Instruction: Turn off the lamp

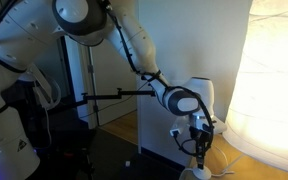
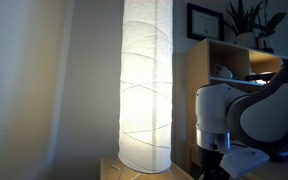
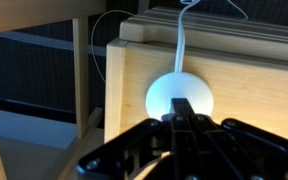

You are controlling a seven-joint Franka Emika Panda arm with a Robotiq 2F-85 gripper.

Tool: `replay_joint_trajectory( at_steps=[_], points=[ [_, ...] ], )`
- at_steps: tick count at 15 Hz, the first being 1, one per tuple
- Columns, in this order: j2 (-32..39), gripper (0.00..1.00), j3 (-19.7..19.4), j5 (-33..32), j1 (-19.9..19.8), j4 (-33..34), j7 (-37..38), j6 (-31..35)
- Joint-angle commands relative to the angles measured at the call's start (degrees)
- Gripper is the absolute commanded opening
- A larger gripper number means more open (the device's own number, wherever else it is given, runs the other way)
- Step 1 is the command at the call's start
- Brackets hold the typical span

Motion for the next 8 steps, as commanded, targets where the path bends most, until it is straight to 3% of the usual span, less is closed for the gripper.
replay_joint_trajectory(
  at_steps=[1, 8],
  points=[
    [2.8, 0.00, 2.5, -1.3, -2.8, 4.1, -0.3, -4.0],
    [3.6, 0.00, 3.7, -2.7, -4.2, 3.8, -1.6, -4.3]
  ],
)
